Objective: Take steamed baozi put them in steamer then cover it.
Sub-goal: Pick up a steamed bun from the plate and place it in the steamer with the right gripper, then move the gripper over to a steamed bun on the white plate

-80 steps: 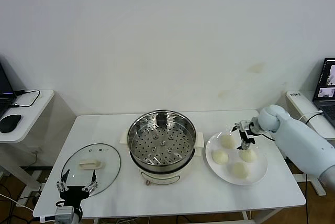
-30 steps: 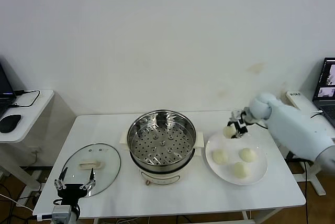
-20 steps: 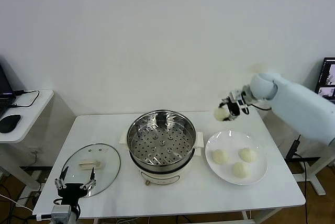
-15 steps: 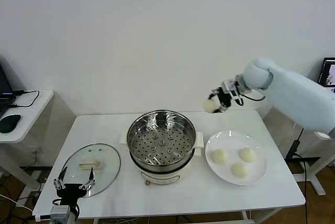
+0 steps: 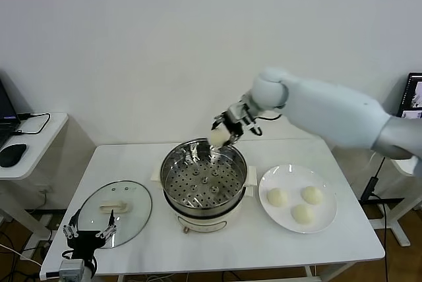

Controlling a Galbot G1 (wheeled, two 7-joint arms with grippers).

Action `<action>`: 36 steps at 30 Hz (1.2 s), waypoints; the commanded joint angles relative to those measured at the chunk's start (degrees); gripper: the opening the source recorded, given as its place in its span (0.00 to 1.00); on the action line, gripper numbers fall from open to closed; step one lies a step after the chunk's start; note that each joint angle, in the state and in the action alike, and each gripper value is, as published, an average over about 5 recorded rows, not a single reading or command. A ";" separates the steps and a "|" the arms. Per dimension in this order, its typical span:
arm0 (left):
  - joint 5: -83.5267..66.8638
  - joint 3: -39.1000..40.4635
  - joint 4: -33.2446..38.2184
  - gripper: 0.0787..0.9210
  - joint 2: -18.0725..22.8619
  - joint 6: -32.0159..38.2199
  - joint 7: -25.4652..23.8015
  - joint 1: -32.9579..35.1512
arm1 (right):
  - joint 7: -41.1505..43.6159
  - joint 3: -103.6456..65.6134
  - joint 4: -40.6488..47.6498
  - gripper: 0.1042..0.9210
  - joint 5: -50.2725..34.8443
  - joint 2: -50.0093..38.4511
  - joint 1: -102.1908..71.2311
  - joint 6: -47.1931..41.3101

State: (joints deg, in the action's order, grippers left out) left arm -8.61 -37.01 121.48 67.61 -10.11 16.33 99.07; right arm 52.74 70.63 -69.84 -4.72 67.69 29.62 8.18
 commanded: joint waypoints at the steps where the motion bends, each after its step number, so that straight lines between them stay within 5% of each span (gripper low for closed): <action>1: 0.01 0.02 0.07 0.88 0.03 -0.01 0.00 0.00 | -1.24 5.45 4.21 0.62 9.70 7.57 -1.89 8.68; 19: 0.04 0.17 -0.28 0.88 0.13 0.12 0.03 -0.67 | -6.23 2.44 14.36 0.64 21.44 11.61 -6.24 18.61; 26: 0.07 0.30 -0.05 0.88 0.19 0.10 0.04 -0.77 | -5.85 1.70 12.88 0.79 18.34 10.61 -4.84 18.15; 30: 0.12 0.34 -0.02 0.88 0.25 0.06 0.04 -0.84 | -1.55 1.54 6.36 0.87 7.78 6.85 0.16 10.77; 36: 0.04 0.21 0.63 0.88 -0.07 -0.06 -0.13 -0.75 | 4.90 1.58 -7.82 0.88 -3.70 -5.10 6.69 -11.79</action>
State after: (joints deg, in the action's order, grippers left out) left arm -8.60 -36.88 122.13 67.49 -10.14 16.21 98.29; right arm 51.64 72.43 -65.06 4.06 72.62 29.69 15.53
